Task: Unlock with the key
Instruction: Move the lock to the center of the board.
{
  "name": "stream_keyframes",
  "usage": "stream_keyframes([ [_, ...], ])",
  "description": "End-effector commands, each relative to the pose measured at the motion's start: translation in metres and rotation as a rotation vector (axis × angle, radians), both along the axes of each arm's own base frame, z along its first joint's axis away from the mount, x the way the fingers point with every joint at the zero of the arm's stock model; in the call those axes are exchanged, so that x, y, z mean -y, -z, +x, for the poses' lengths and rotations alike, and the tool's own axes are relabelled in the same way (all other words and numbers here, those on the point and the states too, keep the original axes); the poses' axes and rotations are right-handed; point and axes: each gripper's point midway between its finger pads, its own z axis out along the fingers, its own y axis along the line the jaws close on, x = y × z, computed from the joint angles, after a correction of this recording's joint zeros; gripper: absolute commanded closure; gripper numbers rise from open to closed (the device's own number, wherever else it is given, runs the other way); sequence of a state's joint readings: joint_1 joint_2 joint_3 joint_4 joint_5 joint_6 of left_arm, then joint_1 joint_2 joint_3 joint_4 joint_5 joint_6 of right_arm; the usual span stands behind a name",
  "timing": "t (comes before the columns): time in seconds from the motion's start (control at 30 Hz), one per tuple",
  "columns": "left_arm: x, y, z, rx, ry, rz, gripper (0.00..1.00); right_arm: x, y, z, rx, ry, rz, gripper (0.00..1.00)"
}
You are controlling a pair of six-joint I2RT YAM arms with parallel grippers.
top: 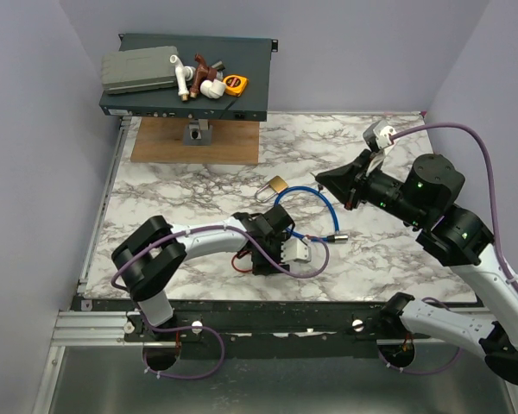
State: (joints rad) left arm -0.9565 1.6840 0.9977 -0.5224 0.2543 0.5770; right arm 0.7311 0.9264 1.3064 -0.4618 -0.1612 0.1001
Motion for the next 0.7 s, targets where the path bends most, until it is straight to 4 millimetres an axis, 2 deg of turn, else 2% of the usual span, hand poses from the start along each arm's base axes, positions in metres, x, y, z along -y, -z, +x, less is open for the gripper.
stream_keyframes([
  [0.0, 0.000, 0.005, -0.001, 0.008, -0.001, 0.044, 0.42, 0.006, -0.005, 0.003, 0.013, 0.026, -0.013, 0.99],
  [0.1, 0.003, 0.002, -0.005, -0.010, 0.004, 0.038, 0.55, 0.007, -0.006, 0.002, 0.015, 0.026, -0.013, 0.99],
  [0.43, 0.016, -0.006, -0.010, -0.046, -0.007, 0.018, 0.64, 0.007, -0.007, -0.001, 0.017, 0.017, -0.013, 0.99],
  [0.5, 0.019, -0.006, -0.012, -0.059, -0.009, 0.018, 0.71, 0.007, -0.007, -0.002, 0.016, 0.015, -0.013, 0.99],
  [0.6, 0.028, -0.010, -0.013, -0.082, -0.018, 0.003, 0.90, 0.009, -0.006, -0.003, 0.015, 0.016, -0.015, 1.00],
  [0.67, 0.033, -0.010, -0.013, -0.087, -0.025, 0.002, 0.97, 0.010, -0.008, -0.004, 0.020, 0.018, -0.014, 0.99],
])
